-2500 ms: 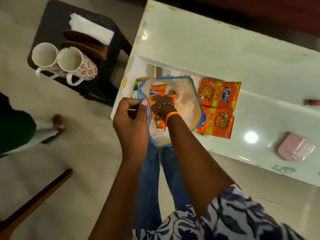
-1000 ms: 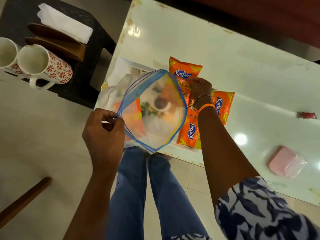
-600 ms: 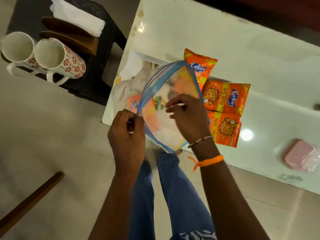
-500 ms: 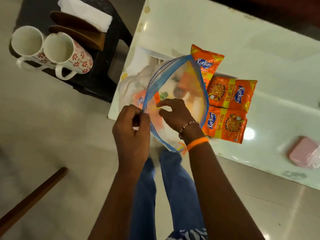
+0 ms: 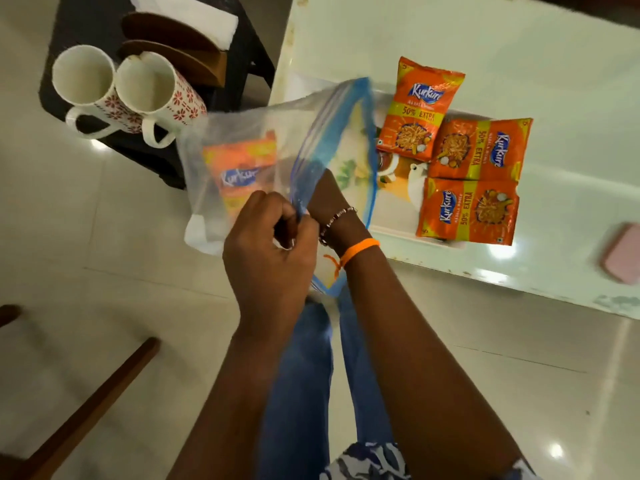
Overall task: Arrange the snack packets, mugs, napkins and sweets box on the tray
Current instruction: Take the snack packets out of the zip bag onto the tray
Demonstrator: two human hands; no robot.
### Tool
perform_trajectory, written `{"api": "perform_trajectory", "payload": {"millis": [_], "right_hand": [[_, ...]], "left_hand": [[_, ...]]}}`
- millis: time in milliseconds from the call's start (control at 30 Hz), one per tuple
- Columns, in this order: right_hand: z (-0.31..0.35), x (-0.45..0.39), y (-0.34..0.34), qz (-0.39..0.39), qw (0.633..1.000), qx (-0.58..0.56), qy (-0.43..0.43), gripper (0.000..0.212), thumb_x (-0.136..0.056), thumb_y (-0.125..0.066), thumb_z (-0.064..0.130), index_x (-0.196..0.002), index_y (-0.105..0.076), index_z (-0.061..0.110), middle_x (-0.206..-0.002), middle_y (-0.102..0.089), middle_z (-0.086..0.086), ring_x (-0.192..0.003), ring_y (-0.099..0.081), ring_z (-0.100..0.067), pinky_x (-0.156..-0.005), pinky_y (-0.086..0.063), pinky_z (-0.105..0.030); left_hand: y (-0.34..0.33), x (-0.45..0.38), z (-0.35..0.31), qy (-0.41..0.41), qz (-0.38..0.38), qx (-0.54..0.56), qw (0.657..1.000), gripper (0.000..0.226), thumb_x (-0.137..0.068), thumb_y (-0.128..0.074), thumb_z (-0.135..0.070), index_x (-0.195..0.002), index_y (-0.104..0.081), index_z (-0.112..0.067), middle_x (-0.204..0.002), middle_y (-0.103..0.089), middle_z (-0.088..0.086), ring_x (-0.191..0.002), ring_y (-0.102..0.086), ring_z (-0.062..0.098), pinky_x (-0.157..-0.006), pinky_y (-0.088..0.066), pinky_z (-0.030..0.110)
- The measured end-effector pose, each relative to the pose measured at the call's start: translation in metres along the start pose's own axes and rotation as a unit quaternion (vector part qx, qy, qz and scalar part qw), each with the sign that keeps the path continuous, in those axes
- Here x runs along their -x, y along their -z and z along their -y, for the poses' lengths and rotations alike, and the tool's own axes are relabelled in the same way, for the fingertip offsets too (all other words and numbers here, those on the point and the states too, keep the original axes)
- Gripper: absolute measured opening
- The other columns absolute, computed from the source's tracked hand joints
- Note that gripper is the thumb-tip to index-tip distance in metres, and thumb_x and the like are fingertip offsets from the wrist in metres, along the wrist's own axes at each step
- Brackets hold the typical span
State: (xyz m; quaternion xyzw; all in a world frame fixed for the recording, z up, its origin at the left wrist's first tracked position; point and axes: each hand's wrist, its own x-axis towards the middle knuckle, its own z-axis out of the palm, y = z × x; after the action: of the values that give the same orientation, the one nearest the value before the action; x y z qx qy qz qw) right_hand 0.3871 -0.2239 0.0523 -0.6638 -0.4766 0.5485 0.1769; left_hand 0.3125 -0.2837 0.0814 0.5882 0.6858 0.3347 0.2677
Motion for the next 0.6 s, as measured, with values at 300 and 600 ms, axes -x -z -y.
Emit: {"api": "perform_trajectory", "payload": {"millis": [300,600], "right_hand": [[-0.070,0.033,0.066,-0.311,0.930,-0.194,-0.027,0.036,-0.081,-0.050,-0.006,-0.100,-0.067,0.018,-0.097,-0.065,0.002,-0.078,-0.060,0.004,-0.068,-0.051,-0.008],[-0.149,-0.026,0.086,-0.293,0.916,-0.207,-0.178,0.029,-0.085,-0.048,-0.004,-0.109,-0.063,-0.006,-0.117,-0.064,-0.022,-0.095,-0.057,-0.022,-0.087,-0.049,-0.030]], "left_hand": [[-0.035,-0.013,0.038,0.004,0.055,-0.123,0.991,0.021,-0.084,-0.058,-0.023,-0.071,-0.055,-0.007,-0.073,-0.062,0.012,-0.062,-0.054,0.019,-0.056,-0.039,0.028],[-0.043,-0.016,0.042,0.017,0.046,-0.099,0.994,0.019,-0.075,-0.055,-0.018,-0.059,-0.045,-0.012,-0.057,-0.046,0.001,-0.051,-0.041,0.015,-0.048,-0.028,0.016]]}}
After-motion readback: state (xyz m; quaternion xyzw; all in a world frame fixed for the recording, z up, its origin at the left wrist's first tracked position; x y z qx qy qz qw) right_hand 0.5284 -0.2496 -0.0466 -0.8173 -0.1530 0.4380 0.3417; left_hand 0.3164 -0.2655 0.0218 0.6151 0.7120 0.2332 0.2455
